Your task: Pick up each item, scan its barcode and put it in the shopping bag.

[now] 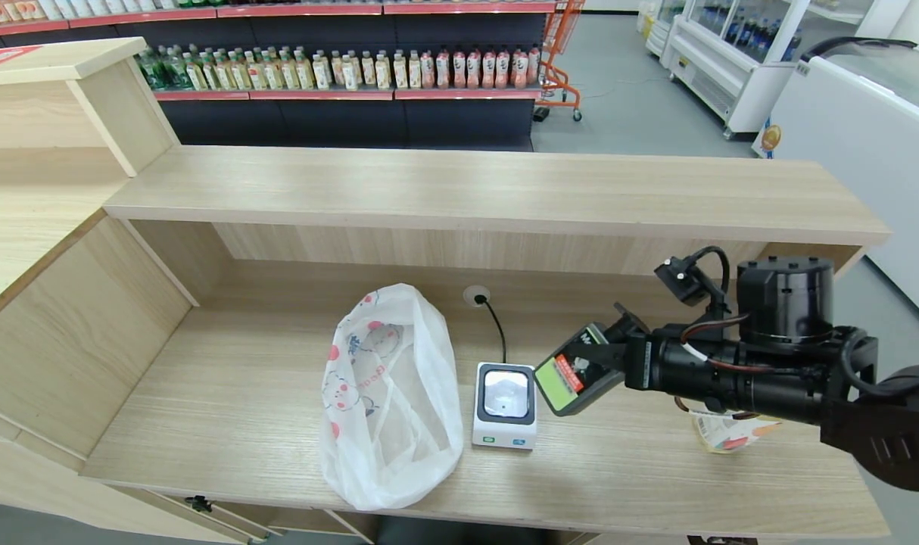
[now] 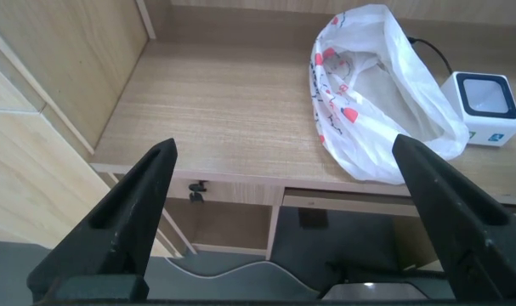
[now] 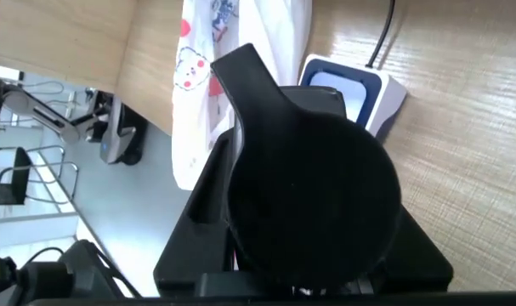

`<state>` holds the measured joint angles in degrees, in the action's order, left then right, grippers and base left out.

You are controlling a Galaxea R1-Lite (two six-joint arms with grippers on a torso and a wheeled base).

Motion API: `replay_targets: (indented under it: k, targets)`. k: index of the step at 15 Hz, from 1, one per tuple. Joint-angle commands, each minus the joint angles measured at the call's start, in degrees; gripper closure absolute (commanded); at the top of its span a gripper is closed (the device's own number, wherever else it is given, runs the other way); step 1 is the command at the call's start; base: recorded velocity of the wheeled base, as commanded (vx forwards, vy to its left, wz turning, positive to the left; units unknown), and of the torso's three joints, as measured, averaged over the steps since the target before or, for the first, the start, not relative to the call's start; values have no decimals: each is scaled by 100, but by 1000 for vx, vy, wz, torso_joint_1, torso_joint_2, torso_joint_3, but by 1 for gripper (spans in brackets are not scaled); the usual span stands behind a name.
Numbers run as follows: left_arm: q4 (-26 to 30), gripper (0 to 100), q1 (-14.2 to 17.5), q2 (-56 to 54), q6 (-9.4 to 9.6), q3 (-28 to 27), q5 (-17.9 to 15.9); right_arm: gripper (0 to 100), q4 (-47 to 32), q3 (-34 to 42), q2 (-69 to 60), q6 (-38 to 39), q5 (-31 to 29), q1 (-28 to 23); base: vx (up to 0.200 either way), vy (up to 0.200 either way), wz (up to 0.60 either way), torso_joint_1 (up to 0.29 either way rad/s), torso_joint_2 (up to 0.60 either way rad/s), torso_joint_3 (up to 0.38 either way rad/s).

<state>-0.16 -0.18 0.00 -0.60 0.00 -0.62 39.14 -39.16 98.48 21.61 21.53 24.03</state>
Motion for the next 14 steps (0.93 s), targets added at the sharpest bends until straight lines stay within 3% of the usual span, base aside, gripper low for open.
replay_targets:
  k: [1,9,14]
  targets:
    - [-2,0,1,9,7,0,1,100,6,48,146,1,0,58,0,0,0,0,0,0]
    - [-2,0,1,9,7,0,1,100,6,-4,365,-26,9,76,0,0,0,0,0,0]
    - [-2,0,1,0,-2,0,1,100,6,-4,409,-43,9,67,0,200,0,4,3,-1]
